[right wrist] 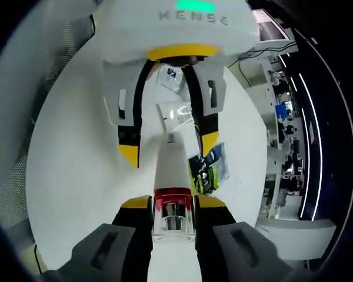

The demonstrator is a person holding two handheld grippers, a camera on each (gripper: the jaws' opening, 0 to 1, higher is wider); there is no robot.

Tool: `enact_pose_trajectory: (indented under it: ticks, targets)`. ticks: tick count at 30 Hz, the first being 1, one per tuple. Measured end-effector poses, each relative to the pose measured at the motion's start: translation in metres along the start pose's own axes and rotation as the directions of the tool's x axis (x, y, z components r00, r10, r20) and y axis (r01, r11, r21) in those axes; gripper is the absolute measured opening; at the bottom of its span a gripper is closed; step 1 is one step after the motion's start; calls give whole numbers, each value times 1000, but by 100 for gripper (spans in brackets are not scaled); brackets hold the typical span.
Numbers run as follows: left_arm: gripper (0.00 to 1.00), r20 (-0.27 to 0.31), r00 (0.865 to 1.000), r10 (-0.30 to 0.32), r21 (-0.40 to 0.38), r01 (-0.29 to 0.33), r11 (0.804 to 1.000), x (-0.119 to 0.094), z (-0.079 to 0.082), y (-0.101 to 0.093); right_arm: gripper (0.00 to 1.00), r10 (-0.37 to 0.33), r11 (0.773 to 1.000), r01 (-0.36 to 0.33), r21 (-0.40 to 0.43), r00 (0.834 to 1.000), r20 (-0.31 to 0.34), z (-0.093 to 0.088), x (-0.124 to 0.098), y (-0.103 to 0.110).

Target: Arrange the skincare products in the storage area until every visible bottle or jar stands upright without overlapping.

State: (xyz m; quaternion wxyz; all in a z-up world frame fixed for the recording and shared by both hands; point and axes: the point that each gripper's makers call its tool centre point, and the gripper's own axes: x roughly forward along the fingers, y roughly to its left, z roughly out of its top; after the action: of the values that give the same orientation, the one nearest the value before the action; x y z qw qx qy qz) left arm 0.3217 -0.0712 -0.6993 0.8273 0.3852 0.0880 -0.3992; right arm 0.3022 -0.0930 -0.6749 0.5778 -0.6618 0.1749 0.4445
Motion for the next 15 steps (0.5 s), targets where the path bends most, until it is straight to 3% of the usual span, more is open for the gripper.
enact_pose_trajectory:
  ticks: [4,7,15]
  targets:
    - [49,15,1000,-15,26,15,1000,5,3,0,26,-2,1000,2,-4,1000,6,2,-1,0]
    - [49,1,1000,-9,79,9,997,11,1,2,26,-3,1000,3,-7,1000,7,3,-1,0]
    - [46,30,999,-25,125,21,992,20,2,-1,26,2,1000,-2,-7,1000,11,4,-4,2]
